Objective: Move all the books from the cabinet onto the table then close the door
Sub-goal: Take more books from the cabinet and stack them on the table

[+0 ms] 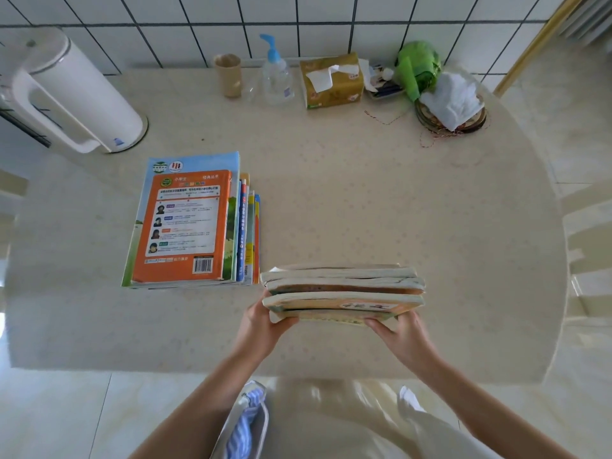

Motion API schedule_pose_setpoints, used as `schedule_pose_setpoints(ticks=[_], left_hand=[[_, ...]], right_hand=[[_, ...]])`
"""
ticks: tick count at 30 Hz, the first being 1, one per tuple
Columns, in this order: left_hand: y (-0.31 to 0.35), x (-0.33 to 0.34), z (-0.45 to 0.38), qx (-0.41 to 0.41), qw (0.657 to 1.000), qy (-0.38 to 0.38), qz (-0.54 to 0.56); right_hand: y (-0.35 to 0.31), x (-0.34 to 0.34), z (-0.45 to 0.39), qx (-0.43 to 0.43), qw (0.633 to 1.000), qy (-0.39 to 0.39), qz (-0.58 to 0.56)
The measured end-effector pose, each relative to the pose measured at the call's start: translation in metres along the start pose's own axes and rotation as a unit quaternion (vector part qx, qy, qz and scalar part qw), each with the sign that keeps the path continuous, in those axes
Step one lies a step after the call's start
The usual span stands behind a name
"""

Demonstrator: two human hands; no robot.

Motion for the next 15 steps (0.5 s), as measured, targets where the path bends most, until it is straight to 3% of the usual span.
schedule_pose_setpoints(ticks=[7, 12, 15], left_hand=[[0.001, -0.002, -0.019, -0.009, 0.999, -0.027, 0.019], [0.008, -0.006, -0.045, -0.075, 0.992, -0.07, 0.071], [0.016, -0.008, -0.066, -0.123, 0.987, -0.055, 0.09]], right_hand=[[-0.005, -0.003, -0.023, 0.019, 0.996, -0.079, -0.022], [-0.021, -0.008, -0.055, 0.074, 0.987, -0.124, -0.065], [-0.031, -0.005, -0.076, 0.097, 0.986, -0.118, -0.071]])
Point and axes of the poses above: each hand's wrist, its own z-axis away from the middle knuckle, its own x-axis out of the palm, y = z × x, the point moved 2 cm from there along -z, towards the middle knuckle, and after that the axes turned 12 degrees about x, right-handed, at the moved point
